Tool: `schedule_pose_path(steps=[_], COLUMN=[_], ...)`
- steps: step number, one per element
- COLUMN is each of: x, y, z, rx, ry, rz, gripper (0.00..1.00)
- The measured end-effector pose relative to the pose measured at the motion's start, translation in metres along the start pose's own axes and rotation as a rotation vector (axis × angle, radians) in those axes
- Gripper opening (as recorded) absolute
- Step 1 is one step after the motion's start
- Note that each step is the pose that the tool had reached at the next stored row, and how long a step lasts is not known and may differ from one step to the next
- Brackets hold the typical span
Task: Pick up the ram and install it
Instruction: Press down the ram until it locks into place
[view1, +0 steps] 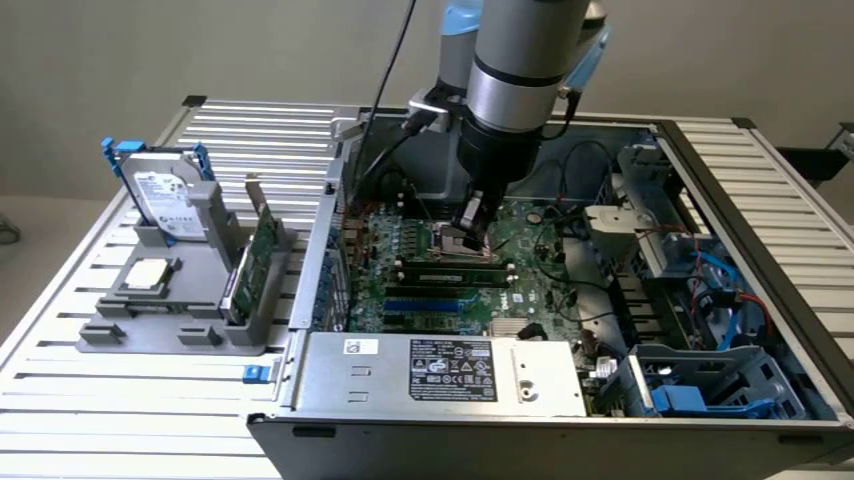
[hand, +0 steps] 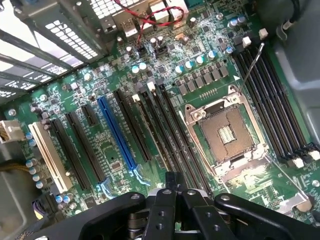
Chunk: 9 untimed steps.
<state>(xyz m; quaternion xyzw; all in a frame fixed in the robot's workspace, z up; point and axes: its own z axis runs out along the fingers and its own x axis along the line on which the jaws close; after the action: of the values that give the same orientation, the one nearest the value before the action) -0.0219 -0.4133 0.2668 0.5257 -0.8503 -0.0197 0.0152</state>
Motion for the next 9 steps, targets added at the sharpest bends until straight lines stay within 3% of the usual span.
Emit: schedule_pose_path(steps=[9], x=[0.0000], y=[0.0000], z=[0.0001], rx=[0.0022], ry=[-0.0006], rz=[0.128], gripper=[0.11])
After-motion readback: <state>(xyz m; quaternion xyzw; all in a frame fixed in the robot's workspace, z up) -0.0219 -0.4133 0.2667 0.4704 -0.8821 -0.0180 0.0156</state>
